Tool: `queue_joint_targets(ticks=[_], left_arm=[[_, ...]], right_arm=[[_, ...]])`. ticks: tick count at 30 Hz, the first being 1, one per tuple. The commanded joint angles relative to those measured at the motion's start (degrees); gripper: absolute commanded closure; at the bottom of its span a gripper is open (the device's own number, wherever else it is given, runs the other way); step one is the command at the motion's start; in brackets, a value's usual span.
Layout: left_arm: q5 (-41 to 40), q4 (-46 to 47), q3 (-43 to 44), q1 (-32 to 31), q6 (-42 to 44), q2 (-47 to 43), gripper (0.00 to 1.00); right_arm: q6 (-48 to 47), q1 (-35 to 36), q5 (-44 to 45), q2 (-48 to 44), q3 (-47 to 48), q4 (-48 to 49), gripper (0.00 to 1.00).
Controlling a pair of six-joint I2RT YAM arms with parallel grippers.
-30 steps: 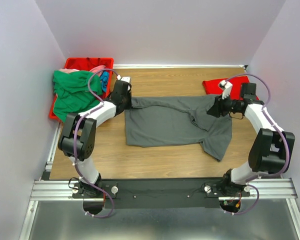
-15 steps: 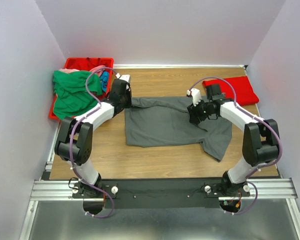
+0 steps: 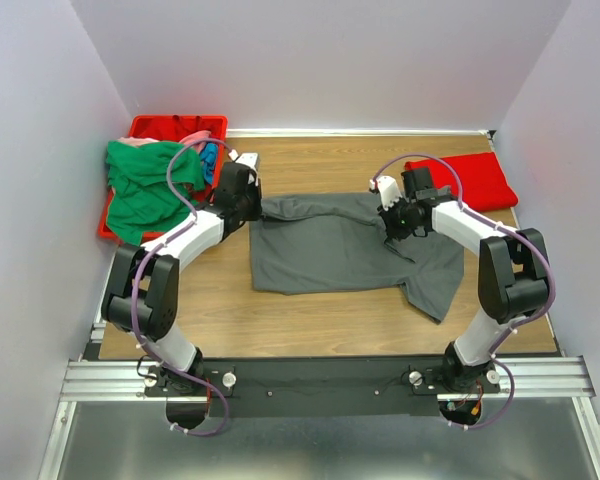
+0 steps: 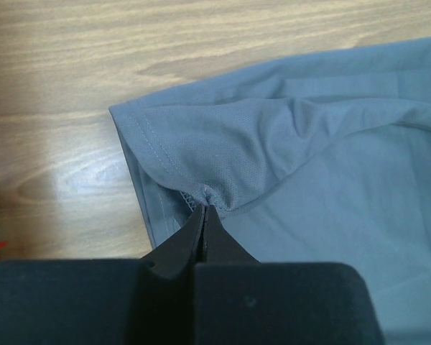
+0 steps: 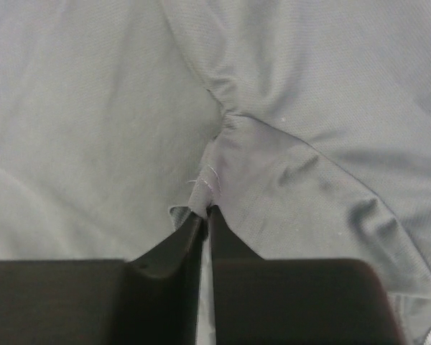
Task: Fold and stack the t-shirts
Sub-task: Fold the tshirt
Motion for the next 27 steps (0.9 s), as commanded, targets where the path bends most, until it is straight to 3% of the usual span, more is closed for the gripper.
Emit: queue_joint_targets(ticks=[1,5,19,27], left_arm=[[1.25,1.21,-1.42,0.20,-0.52,-2.30,1.00],[0.72,1.22,-2.57,0.20,-0.88,-3.54,1.00],[0.01,1.92,-8.37,0.20,-2.37,-8.02,1.00],[0.01,2.18,-7.15,0.28,-2.20,-4.87,1.00]], right_arm=[[0.60,0.24,2.49,0.16,1.05,1.80,0.92],[0.77,0.24,3.28,-0.28,0.78,2.07,1.00],[0.34,-1.78,5.04,-3.35,-0.45,2.24,1.00],[-0.54,-3.63,2.49,-6.08,-1.15,2.15,1.00]])
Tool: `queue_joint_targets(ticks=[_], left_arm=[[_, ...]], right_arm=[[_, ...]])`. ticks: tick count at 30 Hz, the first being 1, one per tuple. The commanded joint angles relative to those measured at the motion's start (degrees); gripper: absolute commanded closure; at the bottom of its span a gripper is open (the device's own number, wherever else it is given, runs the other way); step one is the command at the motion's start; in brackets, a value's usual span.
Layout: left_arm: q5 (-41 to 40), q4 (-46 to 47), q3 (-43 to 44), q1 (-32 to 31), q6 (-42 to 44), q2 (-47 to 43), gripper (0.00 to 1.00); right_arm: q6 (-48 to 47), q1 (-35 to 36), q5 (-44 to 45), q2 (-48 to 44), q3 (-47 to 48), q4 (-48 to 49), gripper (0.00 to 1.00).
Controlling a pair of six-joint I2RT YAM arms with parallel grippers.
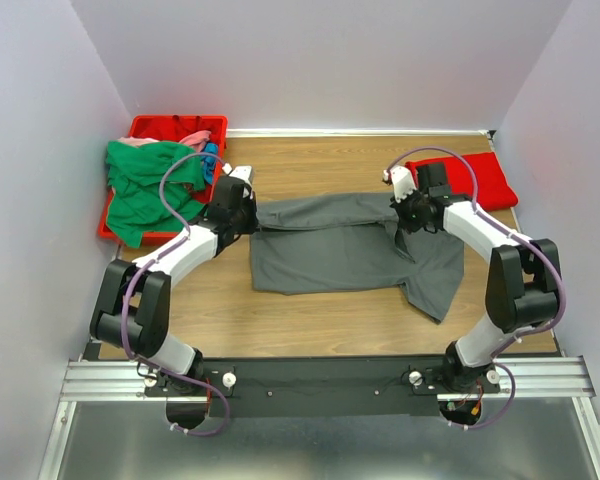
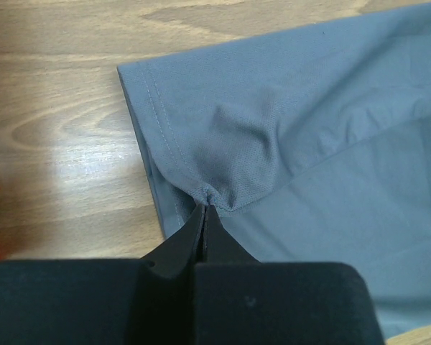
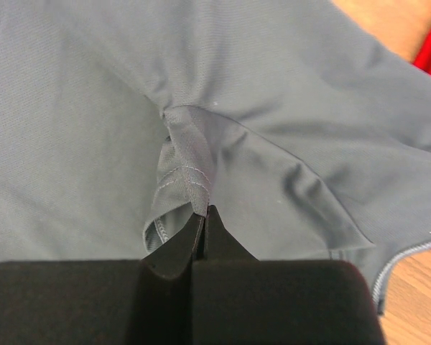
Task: Fold and stack the t-shirts
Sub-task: Fold the tshirt
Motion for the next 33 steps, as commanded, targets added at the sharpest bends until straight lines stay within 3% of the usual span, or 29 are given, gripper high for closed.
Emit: queue_joint_targets(ticks=[1,8,22,23,25,26,27,28,30,33], left_arm=[[-0.12,1.11,1.53,0.26,-0.31,1.87,1.00],[-2.40,-0.38,4.26,0.35,0.39,4.42,1.00],[-2.85,-1.35,1.80,0.35,-0.14,3.37,1.00],[-2.67,-1.44,1.63,0.35,-0.23,3.20,0.94],[-2.75,-2.14,1.19,0.35,-0.40,1.54,0.76],[-3.10,-2.66,0.84,0.35,-0.49,0.48,0.61],[-3.37,-2.75,0.57,0.35,-0.66,-0.84,0.56],[-4.41,-2.67,-0.13,0.35,-0.67,-4.07,0.49],[-5.65,-2.41,-0.75,0.52,-0.58,-7.16,0.44],[-5.92,-1.79,-0.05,1.49,0.30,-10.34,0.40]], right_arm=[[-0.89,-0.87,-1.25,-2.50,-1.06,1.26,1.00],[-1.16,-2.37,-2.21,-3.47,-1.68,1.26,1.00],[-2.21,-2.72,-3.80,-4.17,-2.38,0.99,0.99],[-2.56,-2.81,-4.93,-4.43,-2.65,0.82,0.99],[-3.18,-3.33,-6.43,-5.04,-2.82,-0.06,0.89],[-3.53,-3.51,-7.22,-5.48,-2.91,-0.32,0.81],[-3.53,-4.47,-8.44,-6.62,-2.91,-0.59,0.64],[-3.44,-5.18,-9.24,-7.33,-2.91,-1.02,0.57],[-3.27,-6.84,-11.43,-8.56,-2.48,-1.29,0.44],[-2.65,-10.10,-13.02,-10.23,-1.42,-1.73,0.40]])
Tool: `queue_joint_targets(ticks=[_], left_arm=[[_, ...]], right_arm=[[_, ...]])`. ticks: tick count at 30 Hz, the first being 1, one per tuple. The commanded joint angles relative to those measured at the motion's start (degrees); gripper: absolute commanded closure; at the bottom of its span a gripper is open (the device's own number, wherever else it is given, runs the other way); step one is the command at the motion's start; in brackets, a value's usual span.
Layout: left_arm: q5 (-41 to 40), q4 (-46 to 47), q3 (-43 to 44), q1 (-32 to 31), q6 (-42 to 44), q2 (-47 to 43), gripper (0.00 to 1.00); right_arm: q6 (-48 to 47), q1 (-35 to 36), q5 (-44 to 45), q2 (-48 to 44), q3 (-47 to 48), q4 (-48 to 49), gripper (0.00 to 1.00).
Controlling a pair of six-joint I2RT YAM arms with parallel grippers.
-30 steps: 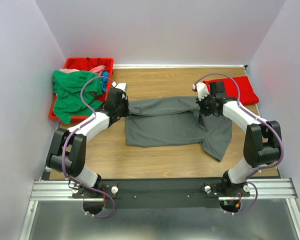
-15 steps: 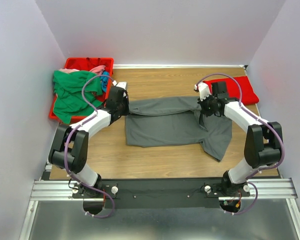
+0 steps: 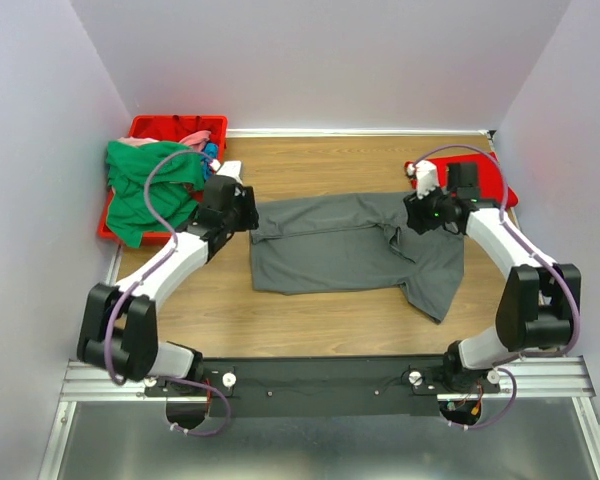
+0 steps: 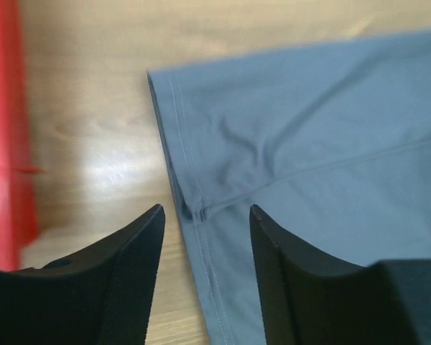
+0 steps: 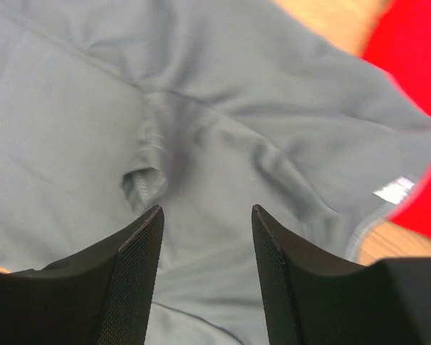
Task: Fold and stack the t-shirts
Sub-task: Fold the tshirt
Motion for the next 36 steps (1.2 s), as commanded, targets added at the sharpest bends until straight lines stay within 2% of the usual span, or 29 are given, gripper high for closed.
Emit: queue_joint_targets(ticks=[1,6,10,16,28,31,33,35,36], left_arm=[[-1.81,1.82,1.57,2.01,0.98,-4.11,0.40],[0.48,1.73,7.54,3.52,2.12,4.84,0.40],[1.10,1.73,14.22,3.52,2.56,13.28,0.40],[-0.22,-1.43,24.85,3.52,4.41,25.31,0.45],[-2.95,-3.02,25.74,3.96,5.02,31.31,0.44],[-2.42,-3.10,26.53,3.96,5.02,32.19,0.45],[-2.07,-3.28,26.89,3.96,5.20,32.80,0.47],[-1.46,-3.28,27.41,4.13,5.28,33.77,0.53],[-1.37,-3.37,27.68,4.04,5.29,34.03,0.53]], right_arm=[[0.91,-3.52,-4.22,-2.56,1.57,-0.77,0.40],[6.62,-8.97,-2.46,4.02,6.93,-0.77,0.40],[10.05,-14.32,-6.15,8.77,12.29,-0.68,0.40],[14.18,-16.53,-6.77,15.62,20.29,-0.77,0.41],[17.70,-17.42,-7.20,25.74,25.66,-0.86,0.44],[18.14,-17.42,-7.21,27.06,26.54,-0.86,0.51],[18.32,-17.42,-7.47,27.58,27.24,-0.86,0.52],[18.67,-17.42,-8.34,28.64,28.20,-0.86,0.57],[18.84,-17.50,-9.22,29.08,28.47,-0.94,0.60]])
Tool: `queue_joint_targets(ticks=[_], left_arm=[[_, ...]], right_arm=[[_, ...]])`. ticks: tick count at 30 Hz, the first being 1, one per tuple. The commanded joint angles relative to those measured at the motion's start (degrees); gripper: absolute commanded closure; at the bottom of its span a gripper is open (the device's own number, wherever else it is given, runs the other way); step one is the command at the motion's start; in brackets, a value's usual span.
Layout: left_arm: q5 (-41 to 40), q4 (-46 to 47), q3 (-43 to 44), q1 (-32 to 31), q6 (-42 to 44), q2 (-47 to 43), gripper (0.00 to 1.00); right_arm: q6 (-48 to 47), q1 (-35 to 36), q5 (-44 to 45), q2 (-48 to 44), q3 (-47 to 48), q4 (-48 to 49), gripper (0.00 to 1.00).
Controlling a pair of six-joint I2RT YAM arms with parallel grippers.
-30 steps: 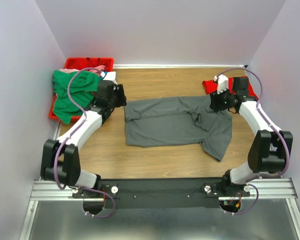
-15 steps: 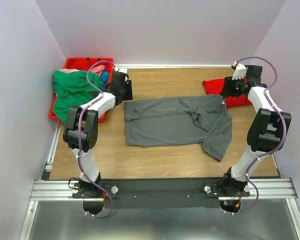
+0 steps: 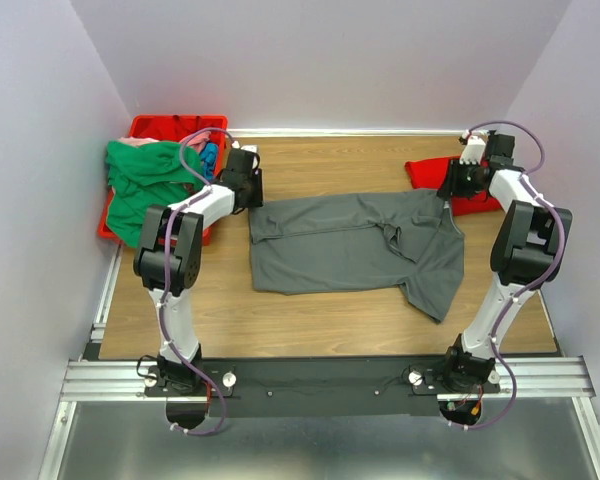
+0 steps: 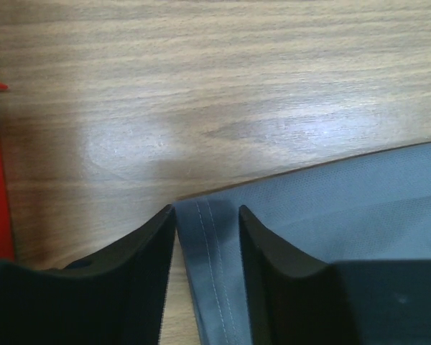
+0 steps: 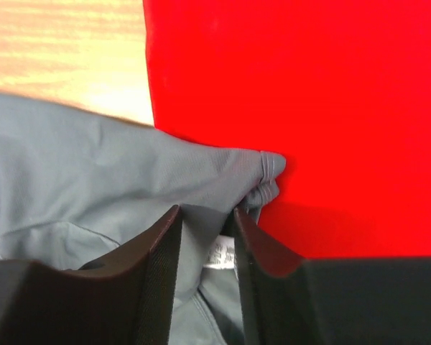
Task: Fold and stack the t-shirts
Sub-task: Fold the tshirt
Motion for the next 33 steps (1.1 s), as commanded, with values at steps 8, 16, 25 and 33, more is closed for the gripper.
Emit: queue_joint_targets(ticks=[8,16,25,33], left_arm=[[-0.62,-2.50,5.83,0.42,1.00,6.40,0.54],[-2.82,-3.38,6.46,0.42,1.18,6.06,0.59],[-6.60,-0.49,-0.64,0.42,1.09,-4.56,0.52],[-3.18,0.22,-4.09,0.42,0.21,-5.37,0.51]], right_arm=[[1.80,-0.41,-3.13,3.63,4.79,-0.42,0.71],[1.27,-0.41,-2.95,3.80,5.32,-0.42,0.85],[1.01,-0.41,-3.48,4.24,6.46,-0.42,0.99],[0.83,-0.41,-4.01,4.59,7.52,-0.42,1.00]])
